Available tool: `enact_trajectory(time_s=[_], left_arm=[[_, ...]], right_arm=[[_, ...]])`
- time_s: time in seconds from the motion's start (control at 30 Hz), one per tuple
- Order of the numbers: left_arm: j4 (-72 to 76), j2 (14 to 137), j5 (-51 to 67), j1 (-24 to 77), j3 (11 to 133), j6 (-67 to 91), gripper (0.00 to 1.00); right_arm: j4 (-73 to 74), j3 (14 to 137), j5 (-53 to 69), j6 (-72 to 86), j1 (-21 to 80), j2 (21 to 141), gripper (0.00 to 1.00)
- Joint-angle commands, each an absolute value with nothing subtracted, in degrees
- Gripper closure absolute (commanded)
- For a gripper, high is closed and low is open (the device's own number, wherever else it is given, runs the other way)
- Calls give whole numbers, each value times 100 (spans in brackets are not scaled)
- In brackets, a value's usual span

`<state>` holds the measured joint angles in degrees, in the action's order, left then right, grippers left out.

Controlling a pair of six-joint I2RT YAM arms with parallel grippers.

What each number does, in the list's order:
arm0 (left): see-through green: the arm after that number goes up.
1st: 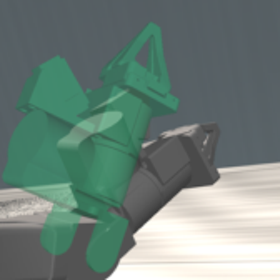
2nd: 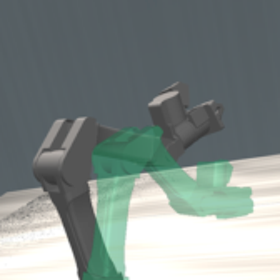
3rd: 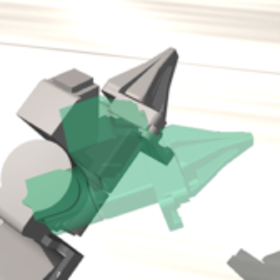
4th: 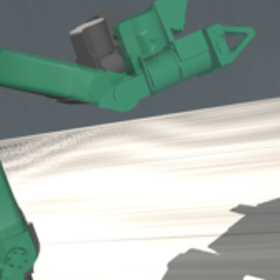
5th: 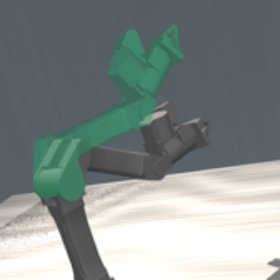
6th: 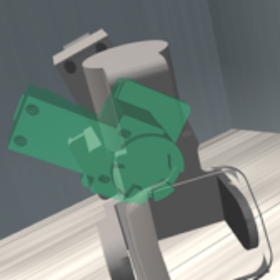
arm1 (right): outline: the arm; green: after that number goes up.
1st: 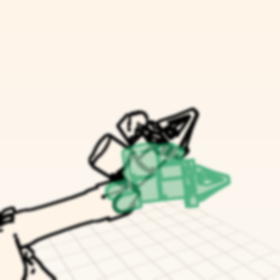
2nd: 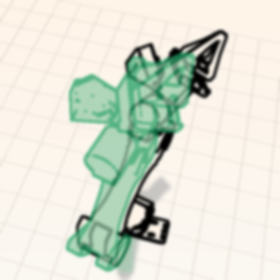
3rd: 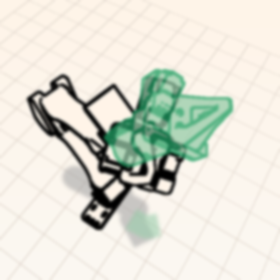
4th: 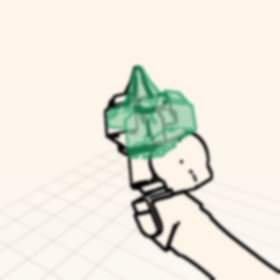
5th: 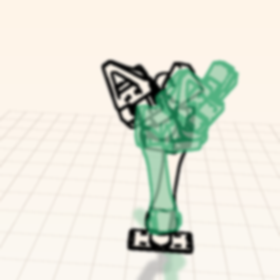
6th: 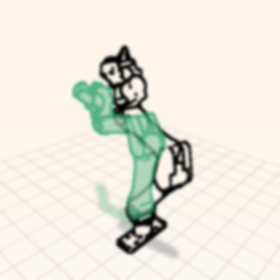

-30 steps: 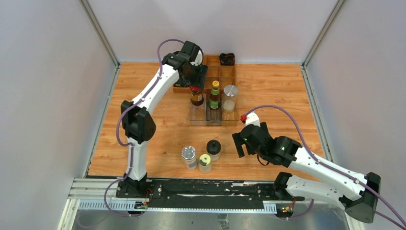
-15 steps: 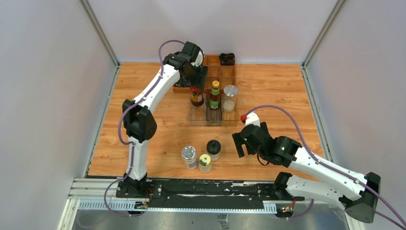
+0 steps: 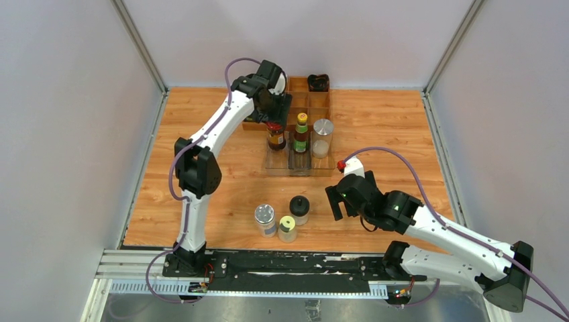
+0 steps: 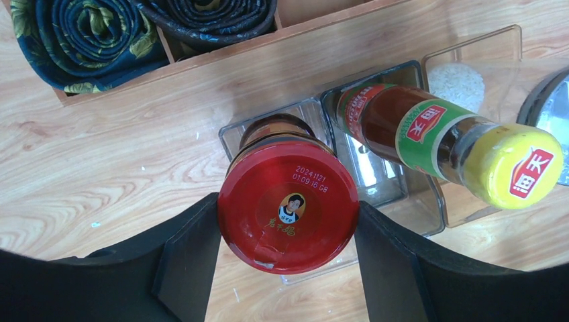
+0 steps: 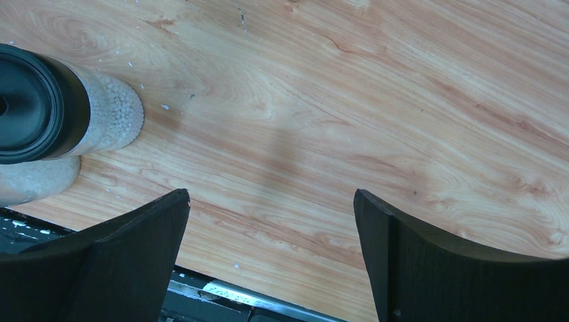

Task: Organize the condiment bottles
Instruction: Place the bottle in the storage box.

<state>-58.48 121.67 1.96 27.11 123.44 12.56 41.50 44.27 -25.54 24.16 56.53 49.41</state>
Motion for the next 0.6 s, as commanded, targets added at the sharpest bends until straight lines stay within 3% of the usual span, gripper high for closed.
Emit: enact_trajectory(time_s=[0.0,0.57], left_arm=[[-5599,12204,290,2663,12646,1151,49],[-5590,12383,299,2654,12709,1156,50]], right_arm=[[4113,4315,-2698,2417,5713,4965,1],[4087,4299,-2703,2401,5713,4997,1]])
